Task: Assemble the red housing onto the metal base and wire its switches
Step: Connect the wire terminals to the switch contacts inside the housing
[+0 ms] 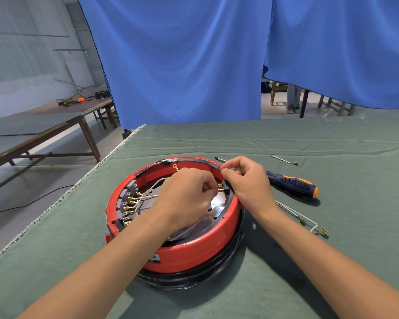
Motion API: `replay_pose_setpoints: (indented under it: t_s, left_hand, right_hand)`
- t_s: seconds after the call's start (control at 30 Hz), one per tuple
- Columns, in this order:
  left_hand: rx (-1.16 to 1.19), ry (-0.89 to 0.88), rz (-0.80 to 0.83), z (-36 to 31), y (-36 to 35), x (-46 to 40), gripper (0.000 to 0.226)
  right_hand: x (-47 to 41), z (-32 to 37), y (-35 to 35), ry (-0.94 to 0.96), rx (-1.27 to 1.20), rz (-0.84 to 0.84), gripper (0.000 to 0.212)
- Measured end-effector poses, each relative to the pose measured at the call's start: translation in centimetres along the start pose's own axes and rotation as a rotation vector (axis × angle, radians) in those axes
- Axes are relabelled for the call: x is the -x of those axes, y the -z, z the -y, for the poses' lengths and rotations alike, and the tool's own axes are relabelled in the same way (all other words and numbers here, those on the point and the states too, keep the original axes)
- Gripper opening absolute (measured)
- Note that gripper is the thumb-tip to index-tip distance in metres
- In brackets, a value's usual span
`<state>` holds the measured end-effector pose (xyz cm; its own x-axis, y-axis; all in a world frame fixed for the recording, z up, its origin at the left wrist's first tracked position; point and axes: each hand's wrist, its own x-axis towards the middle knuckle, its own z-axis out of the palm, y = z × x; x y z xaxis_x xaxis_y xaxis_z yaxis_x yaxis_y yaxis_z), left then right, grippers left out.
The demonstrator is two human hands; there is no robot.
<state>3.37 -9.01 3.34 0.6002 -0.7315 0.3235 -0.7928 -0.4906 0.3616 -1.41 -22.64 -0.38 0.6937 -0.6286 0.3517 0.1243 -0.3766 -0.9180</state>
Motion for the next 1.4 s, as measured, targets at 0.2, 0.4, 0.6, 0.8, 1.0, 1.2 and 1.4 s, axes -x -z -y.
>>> replay_pose_setpoints:
  t_s: [0.2,0.4,0.6,0.8,1.0,1.2,1.4]
  left_hand:
    - [0.051,-0.052,-0.009,0.1,-0.2,-0.1,0.013]
    - [0.073,-0.084,-0.018,-0.1,-0.4,-0.3,0.012]
    - [0.136,-0.049,0.025,0.1,-0.3,-0.3,0.015]
    - [0.063,0.002,0.008,0.1,-0.5,-0.4,0.012]
    - [0.034,0.006,-0.004,0.2,-0.5,-0.1,0.014]
    - [0.018,0.019,-0.032,0.2,-1.1,-0.8,0.018]
    - [0.009,0.045,-0.053,0.1,-2.0,-2.9,0.013]
  right_hand:
    - [0.0,0.0,0.1,0.001,-0.005,0.005,0.020]
    - [0.0,-0.1,-0.2,0.002,-0.008,0.005,0.021]
    - [-0.1,-0.1,-0.1,0.002,-0.009,0.007,0.017]
    - [-0.1,-0.2,0.0,0.004,-0.011,-0.004,0.019]
    - [-0.3,-0.1,0.4,0.005,0.082,0.020,0.018]
    - [-3.3,-0.4,4.6,-0.068,0.387,-0.067,0.009]
    - [-8.4,-3.4,8.9,-0.259,0.970,0.030,0.031]
